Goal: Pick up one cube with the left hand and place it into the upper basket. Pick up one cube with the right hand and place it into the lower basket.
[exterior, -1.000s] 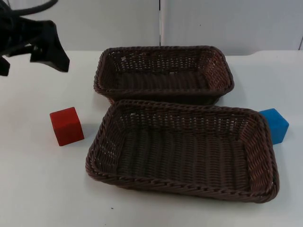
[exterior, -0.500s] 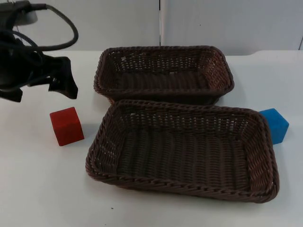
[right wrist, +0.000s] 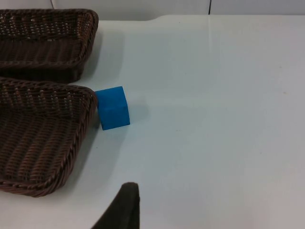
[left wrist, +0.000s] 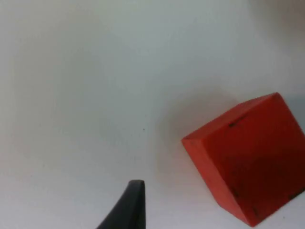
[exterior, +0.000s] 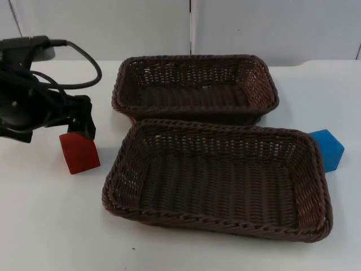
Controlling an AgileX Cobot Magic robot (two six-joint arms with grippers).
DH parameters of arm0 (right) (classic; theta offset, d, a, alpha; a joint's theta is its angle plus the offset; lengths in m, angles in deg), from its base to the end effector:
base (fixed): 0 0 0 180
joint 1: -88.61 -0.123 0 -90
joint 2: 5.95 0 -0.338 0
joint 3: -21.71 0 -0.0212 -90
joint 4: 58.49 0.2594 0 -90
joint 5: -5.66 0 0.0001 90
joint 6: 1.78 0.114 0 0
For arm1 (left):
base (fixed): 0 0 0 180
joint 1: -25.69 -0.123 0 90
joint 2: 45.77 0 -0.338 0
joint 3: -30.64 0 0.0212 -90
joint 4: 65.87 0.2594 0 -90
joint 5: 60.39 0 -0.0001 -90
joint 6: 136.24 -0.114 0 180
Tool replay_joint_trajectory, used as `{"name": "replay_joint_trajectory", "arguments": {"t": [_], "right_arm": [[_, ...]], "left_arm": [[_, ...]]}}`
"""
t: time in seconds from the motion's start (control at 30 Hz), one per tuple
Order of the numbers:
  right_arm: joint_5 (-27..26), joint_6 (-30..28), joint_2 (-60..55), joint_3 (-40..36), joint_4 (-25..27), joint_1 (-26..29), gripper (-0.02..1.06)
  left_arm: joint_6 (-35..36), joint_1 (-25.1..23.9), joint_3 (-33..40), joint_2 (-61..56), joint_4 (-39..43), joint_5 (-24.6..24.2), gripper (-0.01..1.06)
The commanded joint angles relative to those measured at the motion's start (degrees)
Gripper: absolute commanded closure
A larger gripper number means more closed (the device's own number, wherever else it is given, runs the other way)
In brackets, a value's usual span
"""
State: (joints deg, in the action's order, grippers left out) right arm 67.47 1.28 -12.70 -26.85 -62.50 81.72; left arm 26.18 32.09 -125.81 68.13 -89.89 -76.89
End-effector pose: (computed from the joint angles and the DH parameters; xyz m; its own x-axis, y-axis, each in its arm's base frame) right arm -0.0321 -0.0110 0.2759 -0.4529 -0.0343 -0.8909 -0.0561 0.9984 -0.0100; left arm 0.3762 -0.0555 0.1547 -0.8939 0.0035 -0.4483 0.0774 0.9861 -0.1467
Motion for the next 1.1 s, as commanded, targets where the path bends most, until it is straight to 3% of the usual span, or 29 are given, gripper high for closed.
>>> {"name": "replay_joint_trajectory", "arguments": {"t": [0.0,0.6,1.07], "right_arm": [[0.03,-0.16,0.19,-0.3,0.09,0.37,-0.01],[0.03,-0.16,0.19,-0.3,0.09,0.37,-0.01],[0.03,-0.16,0.19,-0.3,0.09,0.37,-0.01]], "left_arm": [[0.44,0.38,-1.34,1.18,-0.06,0.56,0.0],[0.44,0.38,-8.16,10.96,-1.94,0.17,0.0],[0.44,0.38,-8.92,14.42,-2.21,0.18,0.0]]}}
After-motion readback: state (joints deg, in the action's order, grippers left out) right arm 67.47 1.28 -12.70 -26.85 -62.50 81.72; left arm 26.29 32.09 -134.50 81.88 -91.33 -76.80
